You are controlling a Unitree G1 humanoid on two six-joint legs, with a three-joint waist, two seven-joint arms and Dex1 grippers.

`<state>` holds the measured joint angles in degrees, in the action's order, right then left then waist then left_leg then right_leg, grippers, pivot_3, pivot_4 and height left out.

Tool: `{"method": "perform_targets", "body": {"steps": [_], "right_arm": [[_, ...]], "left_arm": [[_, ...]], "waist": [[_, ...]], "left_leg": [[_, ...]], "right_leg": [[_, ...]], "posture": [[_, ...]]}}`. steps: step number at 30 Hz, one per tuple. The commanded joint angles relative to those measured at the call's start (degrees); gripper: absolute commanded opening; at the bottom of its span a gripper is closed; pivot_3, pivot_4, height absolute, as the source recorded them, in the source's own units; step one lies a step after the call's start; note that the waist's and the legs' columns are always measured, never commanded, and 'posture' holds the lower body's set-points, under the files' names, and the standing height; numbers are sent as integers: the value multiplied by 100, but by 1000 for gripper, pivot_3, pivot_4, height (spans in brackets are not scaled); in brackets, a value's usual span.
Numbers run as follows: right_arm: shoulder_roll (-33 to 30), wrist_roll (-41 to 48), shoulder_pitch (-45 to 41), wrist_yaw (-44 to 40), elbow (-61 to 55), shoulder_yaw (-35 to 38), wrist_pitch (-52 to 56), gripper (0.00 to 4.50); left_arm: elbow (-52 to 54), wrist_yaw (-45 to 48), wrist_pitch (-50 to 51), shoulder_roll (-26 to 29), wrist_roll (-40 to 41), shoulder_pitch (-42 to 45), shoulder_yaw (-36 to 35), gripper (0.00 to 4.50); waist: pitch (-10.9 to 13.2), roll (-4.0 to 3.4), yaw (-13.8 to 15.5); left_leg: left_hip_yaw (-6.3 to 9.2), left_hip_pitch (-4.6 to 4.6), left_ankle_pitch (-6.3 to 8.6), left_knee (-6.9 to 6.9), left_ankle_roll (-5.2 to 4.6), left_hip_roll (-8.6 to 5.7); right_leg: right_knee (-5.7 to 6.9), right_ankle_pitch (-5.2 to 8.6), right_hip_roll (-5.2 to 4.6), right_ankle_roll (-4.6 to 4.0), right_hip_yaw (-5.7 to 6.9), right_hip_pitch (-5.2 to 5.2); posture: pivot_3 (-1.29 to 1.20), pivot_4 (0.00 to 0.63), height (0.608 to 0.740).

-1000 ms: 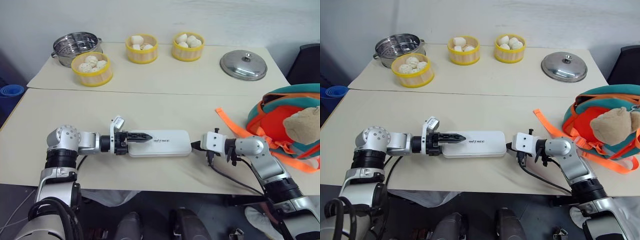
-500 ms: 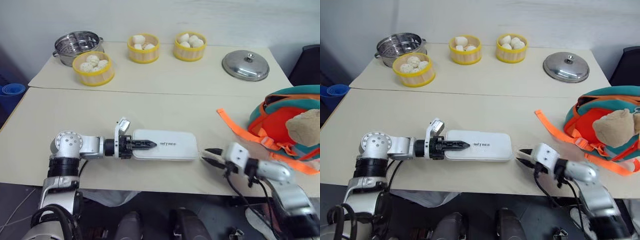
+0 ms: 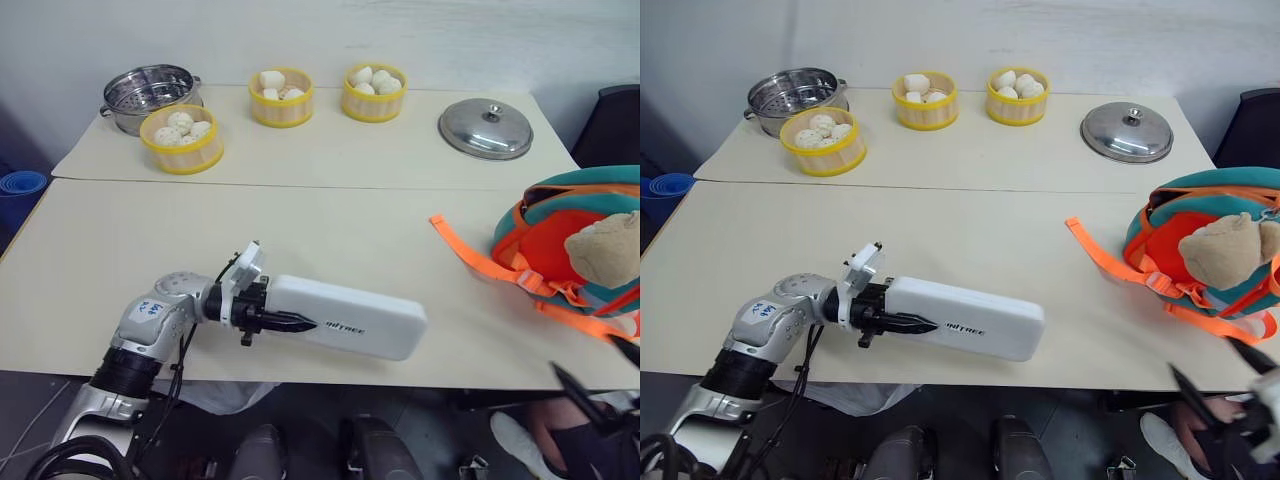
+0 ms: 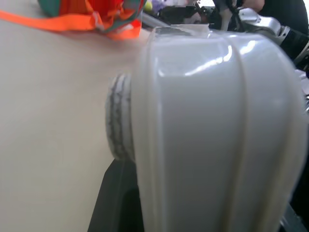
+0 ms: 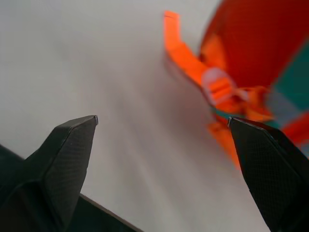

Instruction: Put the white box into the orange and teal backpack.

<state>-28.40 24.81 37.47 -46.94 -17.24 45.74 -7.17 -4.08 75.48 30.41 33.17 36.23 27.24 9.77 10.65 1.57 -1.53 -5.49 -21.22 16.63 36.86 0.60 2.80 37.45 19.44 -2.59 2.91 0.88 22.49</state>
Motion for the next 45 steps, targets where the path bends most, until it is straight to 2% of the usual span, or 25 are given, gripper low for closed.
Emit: {"method": "perform_targets", "body": {"steps": [1, 7, 11, 14, 17, 21, 28, 33, 35, 37, 41, 45], "right_arm": [[-144, 84, -128, 254, 630, 677, -300, 4465], [-736, 119, -899, 411, 1427, 657, -124, 4465], [-1250, 582, -1964, -22, 1466, -184, 669, 4465], [-1538, 604, -2597, -216, 1614, -695, 1044, 4465], [-1748, 778, -3184, -451, 1690, -1067, 1452, 3837], [-1732, 679, -3760, -646, 1671, -1608, 1562, 2429], [-987, 767, -4650, -409, 915, -2713, 1749, 37], [-45, 1334, -5127, -69, -167, -3710, 2401, 12], [334, 1982, -5137, 130, -730, -4149, 3028, 12], [277, 2540, -4958, 126, -1279, -4413, 3642, 12], [-988, 3535, -4258, -310, -2125, -4067, 4702, 12], [-1965, 4426, -3651, -556, -2311, -3197, 5144, 12]], "left_arm": [[-125, 271, -103, -8, 136, 283, -332, 1310], [-145, 409, -189, 52, -54, 264, -379, 1310], [8, 244, -108, 31, 0, 161, -499, 1310], [141, 80, 5, 14, 135, 98, -685, 1310], [339, -144, 383, 44, 390, 54, -940, 1310], [496, -257, 436, 162, 337, -123, -1133, 1310], [249, -554, 762, 188, 673, -161, -1779, 1310], [-33, -675, 830, 418, 583, -324, -2085, 1310], [-22, -868, 962, 492, 674, -511, -2363, 1310], [80, -1011, 984, 578, 726, -706, -2671, 1310], [68, -1689, 1693, 673, 1619, -704, -3851, 1310], [296, -1961, 1913, 831, 1980, -772, -4372, 1310]], "waist": [[1, 1, -1], [1, -7, -44], [3, -11, -66], [6, -16, -19], [9, -20, -3], [9, -20, -6], [10, -18, -77], [11, -19, -149], [11, -18, -158], [13, -19, -167], [21, 0, -106], [23, 20, -18]], "left_leg": [[1, 0, 0, 1, -1, 0], [-2, 7, -1, -1, -1, 0], [-2, 7, -2, 2, -2, 0], [3, 4, -3, 3, -1, 1], [4, -3, -4, 4, 1, 1], [3, -4, -3, 13, 0, 0], [1, -2, -8, 13, 9, 4], [3, -4, -20, 7, 31, 8], [3, -7, -20, 5, 33, 9], [3, -12, -16, 4, 35, 13], [14, -25, 4, 6, 3, 10], [23, -29, 18, 15, -17, 3]], "right_leg": [[-1, 0, 0, 0, 1, 0], [4, 0, 5, 0, -8, 0], [7, -2, 7, 4, -11, 1], [12, -3, 10, 6, -9, 5], [15, -1, 13, 9, -8, 11], [15, -2, 11, 13, -9, 8], [22, -3, 13, 15, -10, 10], [32, -2, 16, 14, -9, 21], [32, -2, 14, 14, -8, 24], [32, 0, 12, 11, -8, 29], [22, 0, -2, 10, 6, 32], [-2, -1, -18, 12, 16, 17]], "posture": [[0, 150, 740], [0, 150, 740], [0, 150, 740], [0, 150, 740], [0, 150, 740], [0, 150, 740], [0, 150, 740], [0, 150, 740], [0, 150, 740], [0, 150, 740], [0, 150, 740], [0, 150, 740]]}}
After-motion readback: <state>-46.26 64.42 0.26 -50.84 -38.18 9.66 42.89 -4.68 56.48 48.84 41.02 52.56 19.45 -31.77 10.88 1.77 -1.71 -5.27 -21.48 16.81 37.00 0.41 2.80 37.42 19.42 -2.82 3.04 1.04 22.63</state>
